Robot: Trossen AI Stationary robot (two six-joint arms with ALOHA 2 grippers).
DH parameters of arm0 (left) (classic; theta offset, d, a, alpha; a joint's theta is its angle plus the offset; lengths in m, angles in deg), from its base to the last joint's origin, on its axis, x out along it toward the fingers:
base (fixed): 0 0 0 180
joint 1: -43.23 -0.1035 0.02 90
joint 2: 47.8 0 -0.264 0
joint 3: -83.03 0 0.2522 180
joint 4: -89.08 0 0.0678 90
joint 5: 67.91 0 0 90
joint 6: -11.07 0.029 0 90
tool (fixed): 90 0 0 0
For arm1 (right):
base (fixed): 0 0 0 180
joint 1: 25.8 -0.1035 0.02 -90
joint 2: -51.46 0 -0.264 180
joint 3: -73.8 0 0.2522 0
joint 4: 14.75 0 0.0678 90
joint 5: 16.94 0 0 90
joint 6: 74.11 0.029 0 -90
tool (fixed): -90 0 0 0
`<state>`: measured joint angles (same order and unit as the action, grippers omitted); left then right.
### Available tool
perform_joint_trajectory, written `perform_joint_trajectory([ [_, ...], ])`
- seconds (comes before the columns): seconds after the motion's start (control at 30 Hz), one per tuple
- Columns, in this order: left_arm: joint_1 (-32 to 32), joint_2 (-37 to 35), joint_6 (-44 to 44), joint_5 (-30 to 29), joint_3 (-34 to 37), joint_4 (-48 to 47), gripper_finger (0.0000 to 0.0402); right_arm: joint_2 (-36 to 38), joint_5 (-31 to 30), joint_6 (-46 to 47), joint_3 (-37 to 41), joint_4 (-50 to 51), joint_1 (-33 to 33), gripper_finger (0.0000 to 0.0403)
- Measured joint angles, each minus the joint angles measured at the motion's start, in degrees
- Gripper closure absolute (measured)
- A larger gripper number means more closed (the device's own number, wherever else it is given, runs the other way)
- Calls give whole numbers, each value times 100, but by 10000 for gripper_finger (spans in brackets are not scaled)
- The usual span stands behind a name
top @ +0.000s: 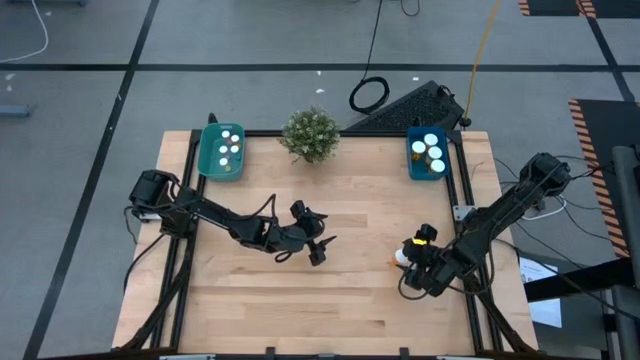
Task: Pick and place medicine bottles into bin by pill shape (circle, oval)
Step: Put the big orange pill bottle into the blue bin
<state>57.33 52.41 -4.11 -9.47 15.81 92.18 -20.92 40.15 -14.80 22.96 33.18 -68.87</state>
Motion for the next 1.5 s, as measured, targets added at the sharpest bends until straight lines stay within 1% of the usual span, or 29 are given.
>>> perform_joint_trajectory([
  [0.13,30,0,9,0,0,4,92,-4,12,45,0,14,0,82],
  [0.43,32,0,15,2,0,4,92,-4,17,128,0,33,-2,148],
  [0.7,32,0,7,2,0,17,92,-4,14,146,0,33,-2,187],
  [0.93,32,1,-21,2,0,17,92,-3,-4,98,0,-121,29,190],
  [1.07,32,2,-22,2,0,19,92,103,-4,-215,0,-453,186,189],
  [1.23,32,0,130,-13,0,17,92,437,-6,-806,0,-732,642,189],
  [1.4,23,-72,483,-369,0,11,92,901,22,-1578,0,-961,1235,189],
  [1.5,-47,-208,633,-410,0,-23,92,1255,198,-2046,0,-1076,1664,189],
])
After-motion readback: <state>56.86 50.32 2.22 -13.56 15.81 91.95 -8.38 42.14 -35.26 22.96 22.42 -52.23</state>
